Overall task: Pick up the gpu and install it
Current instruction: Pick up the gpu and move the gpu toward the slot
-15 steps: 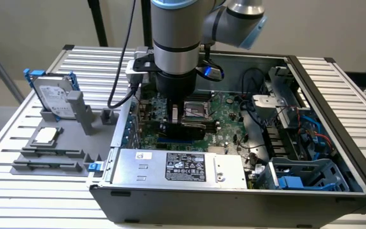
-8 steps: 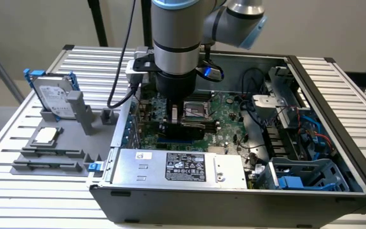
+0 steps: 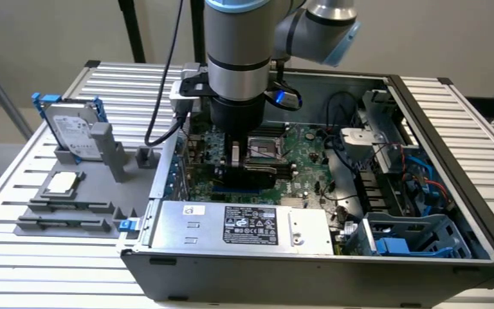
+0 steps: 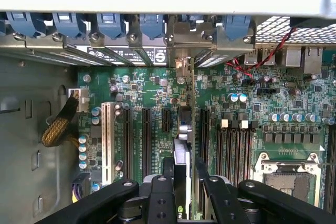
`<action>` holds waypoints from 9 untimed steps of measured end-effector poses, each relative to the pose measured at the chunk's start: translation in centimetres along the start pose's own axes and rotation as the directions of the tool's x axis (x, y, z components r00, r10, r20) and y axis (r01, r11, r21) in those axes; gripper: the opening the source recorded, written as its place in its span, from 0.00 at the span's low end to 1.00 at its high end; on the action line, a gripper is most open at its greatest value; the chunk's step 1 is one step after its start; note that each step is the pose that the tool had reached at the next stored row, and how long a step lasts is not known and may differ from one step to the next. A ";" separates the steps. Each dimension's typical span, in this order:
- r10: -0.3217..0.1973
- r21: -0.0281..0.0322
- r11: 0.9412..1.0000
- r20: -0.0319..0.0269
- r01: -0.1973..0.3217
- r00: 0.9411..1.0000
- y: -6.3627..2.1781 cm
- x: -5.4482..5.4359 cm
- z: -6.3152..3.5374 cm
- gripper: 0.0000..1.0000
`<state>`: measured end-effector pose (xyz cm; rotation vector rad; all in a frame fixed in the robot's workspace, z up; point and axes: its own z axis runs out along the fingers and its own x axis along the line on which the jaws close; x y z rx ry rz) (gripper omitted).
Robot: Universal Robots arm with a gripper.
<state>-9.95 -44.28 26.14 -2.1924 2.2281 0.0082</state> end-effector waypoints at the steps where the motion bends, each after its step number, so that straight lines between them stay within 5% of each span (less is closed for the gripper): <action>1: 0.000 0.000 1.000 0.000 0.000 1.000 0.00 0.0 0.00 0.26; 9: 0.000 0.000 1.000 0.000 0.000 1.000 0.00 0.0 0.00 0.26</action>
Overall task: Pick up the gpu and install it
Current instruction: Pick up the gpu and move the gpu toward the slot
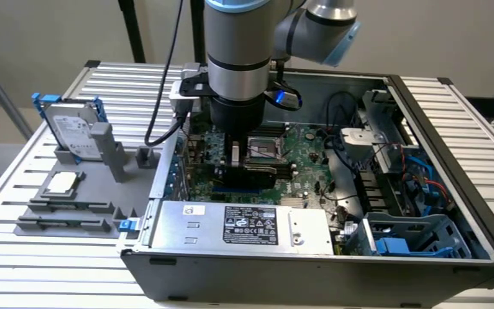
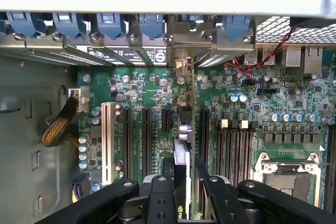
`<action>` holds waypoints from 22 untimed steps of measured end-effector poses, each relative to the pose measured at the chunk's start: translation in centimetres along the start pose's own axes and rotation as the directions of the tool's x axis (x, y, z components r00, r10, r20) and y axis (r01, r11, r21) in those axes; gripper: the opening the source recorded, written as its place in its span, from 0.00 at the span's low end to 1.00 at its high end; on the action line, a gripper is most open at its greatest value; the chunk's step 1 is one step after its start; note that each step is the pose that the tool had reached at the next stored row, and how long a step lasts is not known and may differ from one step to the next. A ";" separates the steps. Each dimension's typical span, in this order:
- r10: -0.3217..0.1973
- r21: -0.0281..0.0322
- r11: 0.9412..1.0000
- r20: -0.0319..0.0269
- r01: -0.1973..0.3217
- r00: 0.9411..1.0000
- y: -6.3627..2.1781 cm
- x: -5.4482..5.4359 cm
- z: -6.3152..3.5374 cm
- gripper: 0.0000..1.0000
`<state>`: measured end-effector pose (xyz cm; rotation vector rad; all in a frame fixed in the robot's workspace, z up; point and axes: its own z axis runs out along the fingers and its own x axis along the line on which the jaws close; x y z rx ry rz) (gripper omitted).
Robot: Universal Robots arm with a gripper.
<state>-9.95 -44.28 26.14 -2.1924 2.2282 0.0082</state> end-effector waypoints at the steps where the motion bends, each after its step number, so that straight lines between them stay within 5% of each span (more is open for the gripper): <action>1: 0.000 0.000 1.000 0.000 0.000 1.000 0.00 0.0 0.00 0.26; 22: 0.000 0.000 1.000 0.000 0.000 1.000 0.00 0.0 0.00 0.26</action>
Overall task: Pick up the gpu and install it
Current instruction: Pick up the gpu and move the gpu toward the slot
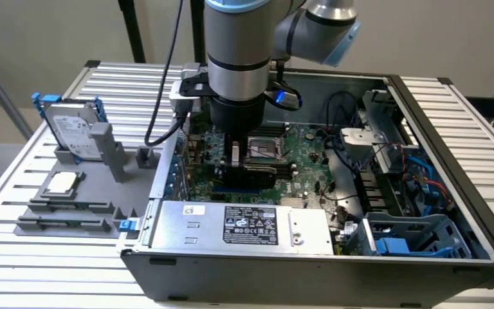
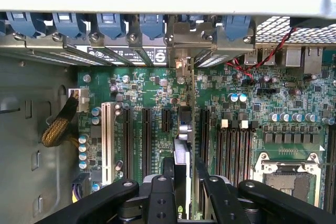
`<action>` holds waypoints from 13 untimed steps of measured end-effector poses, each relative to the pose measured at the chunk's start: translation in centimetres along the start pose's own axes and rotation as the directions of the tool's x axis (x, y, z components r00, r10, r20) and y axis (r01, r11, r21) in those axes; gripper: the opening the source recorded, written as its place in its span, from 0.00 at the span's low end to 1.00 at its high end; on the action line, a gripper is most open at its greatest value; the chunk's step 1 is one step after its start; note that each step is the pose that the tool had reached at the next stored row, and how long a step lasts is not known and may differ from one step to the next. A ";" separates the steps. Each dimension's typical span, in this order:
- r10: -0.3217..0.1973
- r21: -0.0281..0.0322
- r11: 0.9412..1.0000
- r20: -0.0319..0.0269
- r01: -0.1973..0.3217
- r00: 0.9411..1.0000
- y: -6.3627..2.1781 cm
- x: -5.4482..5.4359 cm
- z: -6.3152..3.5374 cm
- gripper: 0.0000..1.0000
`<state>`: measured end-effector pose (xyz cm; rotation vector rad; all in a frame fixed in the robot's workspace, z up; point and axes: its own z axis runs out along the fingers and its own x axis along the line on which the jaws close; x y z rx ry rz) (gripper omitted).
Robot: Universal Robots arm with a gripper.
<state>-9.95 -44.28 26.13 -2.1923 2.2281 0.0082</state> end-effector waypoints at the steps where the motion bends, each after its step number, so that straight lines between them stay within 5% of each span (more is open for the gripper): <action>1: 0.000 0.000 1.000 0.000 0.000 1.000 0.00 0.0 0.00 0.26; 13: 0.001 0.000 1.000 0.000 -0.001 1.000 0.00 0.0 0.00 0.26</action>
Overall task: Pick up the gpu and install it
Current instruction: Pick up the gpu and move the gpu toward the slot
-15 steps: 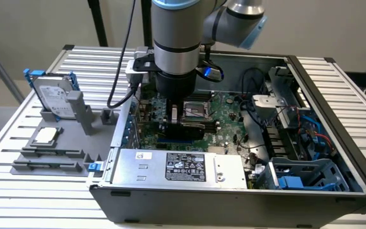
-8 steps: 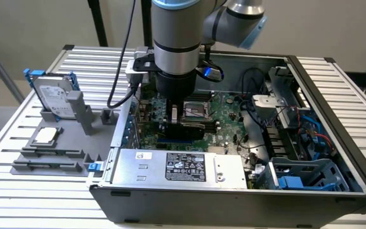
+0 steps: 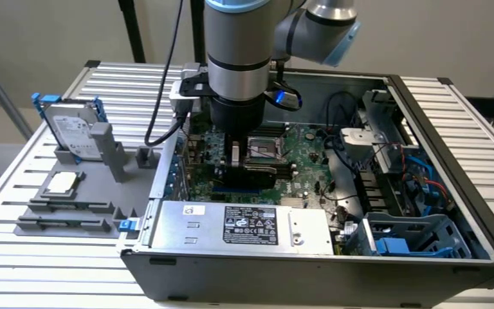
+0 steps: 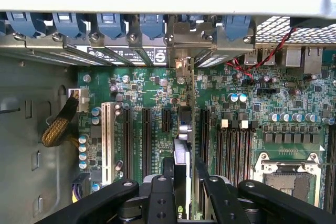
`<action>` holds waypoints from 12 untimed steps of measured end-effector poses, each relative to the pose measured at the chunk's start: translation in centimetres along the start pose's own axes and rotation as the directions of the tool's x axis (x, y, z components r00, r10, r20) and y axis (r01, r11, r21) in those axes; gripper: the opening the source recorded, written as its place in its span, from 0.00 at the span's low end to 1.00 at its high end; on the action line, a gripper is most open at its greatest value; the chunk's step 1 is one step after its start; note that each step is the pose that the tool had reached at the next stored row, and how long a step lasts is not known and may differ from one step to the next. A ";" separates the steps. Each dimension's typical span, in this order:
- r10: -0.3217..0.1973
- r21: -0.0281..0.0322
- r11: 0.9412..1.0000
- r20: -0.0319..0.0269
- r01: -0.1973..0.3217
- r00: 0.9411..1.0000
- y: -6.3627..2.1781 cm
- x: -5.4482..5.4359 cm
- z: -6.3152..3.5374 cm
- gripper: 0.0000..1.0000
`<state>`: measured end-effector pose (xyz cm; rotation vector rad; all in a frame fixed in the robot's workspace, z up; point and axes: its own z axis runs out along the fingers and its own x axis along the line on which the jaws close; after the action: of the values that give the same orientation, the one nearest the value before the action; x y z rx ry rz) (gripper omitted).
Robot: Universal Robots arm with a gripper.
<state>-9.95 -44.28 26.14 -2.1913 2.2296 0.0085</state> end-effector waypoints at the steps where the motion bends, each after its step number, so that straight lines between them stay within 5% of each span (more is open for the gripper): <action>1: 0.001 0.000 1.000 0.000 -0.001 1.000 0.00 0.0 0.00 0.26; 12: 0.007 -0.002 1.000 0.000 -0.007 1.000 -0.01 -0.1 0.00 0.26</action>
<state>-9.94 -44.21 26.14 -2.1838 2.2387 0.0103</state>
